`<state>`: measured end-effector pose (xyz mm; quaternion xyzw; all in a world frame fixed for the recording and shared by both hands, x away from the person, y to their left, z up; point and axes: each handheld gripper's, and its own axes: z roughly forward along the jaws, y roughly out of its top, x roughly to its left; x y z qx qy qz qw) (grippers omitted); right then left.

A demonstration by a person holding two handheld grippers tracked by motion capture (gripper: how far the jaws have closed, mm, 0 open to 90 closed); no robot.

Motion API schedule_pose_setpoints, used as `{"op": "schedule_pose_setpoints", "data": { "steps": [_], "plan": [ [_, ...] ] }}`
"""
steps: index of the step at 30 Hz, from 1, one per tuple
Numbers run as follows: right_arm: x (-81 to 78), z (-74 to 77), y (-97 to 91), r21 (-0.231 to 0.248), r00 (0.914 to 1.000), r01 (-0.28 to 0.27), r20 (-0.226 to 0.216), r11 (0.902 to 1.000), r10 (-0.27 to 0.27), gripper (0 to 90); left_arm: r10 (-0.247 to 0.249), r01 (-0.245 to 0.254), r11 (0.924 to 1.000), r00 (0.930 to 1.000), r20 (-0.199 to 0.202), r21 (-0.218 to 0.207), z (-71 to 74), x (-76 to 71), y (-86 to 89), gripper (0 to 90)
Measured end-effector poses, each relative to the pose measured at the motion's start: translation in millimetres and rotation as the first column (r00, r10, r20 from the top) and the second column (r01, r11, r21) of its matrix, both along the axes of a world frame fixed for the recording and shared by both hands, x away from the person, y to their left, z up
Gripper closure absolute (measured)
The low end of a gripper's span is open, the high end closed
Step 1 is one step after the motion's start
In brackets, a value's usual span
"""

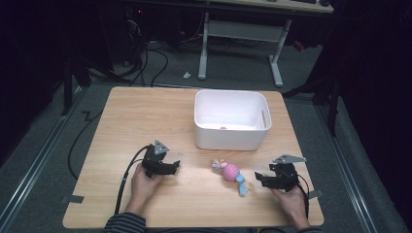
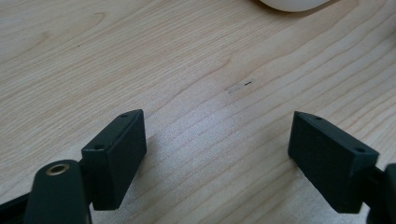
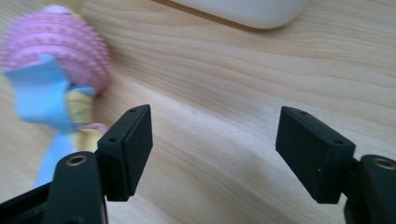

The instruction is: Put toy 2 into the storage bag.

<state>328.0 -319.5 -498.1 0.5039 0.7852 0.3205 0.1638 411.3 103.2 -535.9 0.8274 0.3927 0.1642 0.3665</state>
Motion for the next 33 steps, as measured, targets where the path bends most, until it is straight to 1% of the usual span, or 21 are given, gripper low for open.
{"op": "schedule_pose_setpoints", "data": {
  "steps": [3,7,11,13,15,16,21,23,25,26,30,33],
  "plan": [
    [-3.8,2.6,6.4,0.024,0.9993,-0.033,0.019,0.9992,0.032,34.0,0.0,0.0,1.0,1.0,0.0,0.0,0.0,-0.1,0.0,19.5],
    [-7.5,7.9,15.6,0.031,0.9976,-0.056,0.042,0.9979,0.055,34.6,0.0,0.0,1.0,1.0,0.0,0.0,0.0,-0.2,0.0,19.4],
    [-9.0,13.4,25.1,0.023,0.9946,-0.087,0.06,0.996,0.085,34.1,0.0,0.0,1.0,1.0,0.0,0.0,0.0,-0.2,0.0,19.4],
    [-9.3,15.8,29.6,0.016,0.9945,-0.09,0.054,0.9958,0.09,33.4,0.0,0.0,1.0,1.0,0.0,0.0,0.0,-0.2,0.0,19.4],
    [-9.1,17.9,34.2,-0.003,0.9931,-0.104,0.054,0.9945,0.104,32.9,0.0,0.0,1.0,1.0,0.0,0.0,0.0,-0.2,-0.1,19.4],
    [-9.5,19.1,37.1,-0.005,0.9923,-0.112,0.053,0.9937,0.112,32.6,0.0,0.0,1.0,1.0,0.001,0.0,0.0,-0.2,-0.1,19.4],
    [-8.4,25.6,51.5,-0.008,0.9856,-0.155,0.067,0.9878,0.155,31.8,0.0,0.0,1.0,1.0,-0.001,0.002,0.0,-0.3,-0.1,19.4],
    [-6.6,27.1,58.0,-0.008,0.9829,-0.174,0.061,0.9848,0.174,31.7,0.001,-0.001,1.0,1.0,0.002,0.002,-0.1,-0.3,-0.2,19.4],
    [-3.6,27.1,64.2,-0.021,0.9792,-0.193,0.06,0.981,0.194,31.2,0.0,0.0,1.0,1.0,-0.001,0.002,0.0,-0.3,-0.1,19.4],
    [-2.4,26.8,67.4,-0.025,0.9787,-0.198,0.05,0.9799,0.199,30.8,0.0,0.0,1.0,1.0,-0.001,0.002,0.0,-0.3,-0.1,19.4],
    [3.5,24.0,78.1,-0.047,0.974,-0.222,0.034,0.9738,0.224,29.6,0.0,0.0,1.0,1.0,-0.001,0.002,0.0,-0.3,-0.1,19.4],
    [7.8,21.0,84.5,-0.043,0.9711,-0.238,0.01,0.9704,0.238,29.4,0.0,0.0,1.0,1.0,-0.001,-0.001,0.0,-0.1,0.2,19.5]
  ]
}}
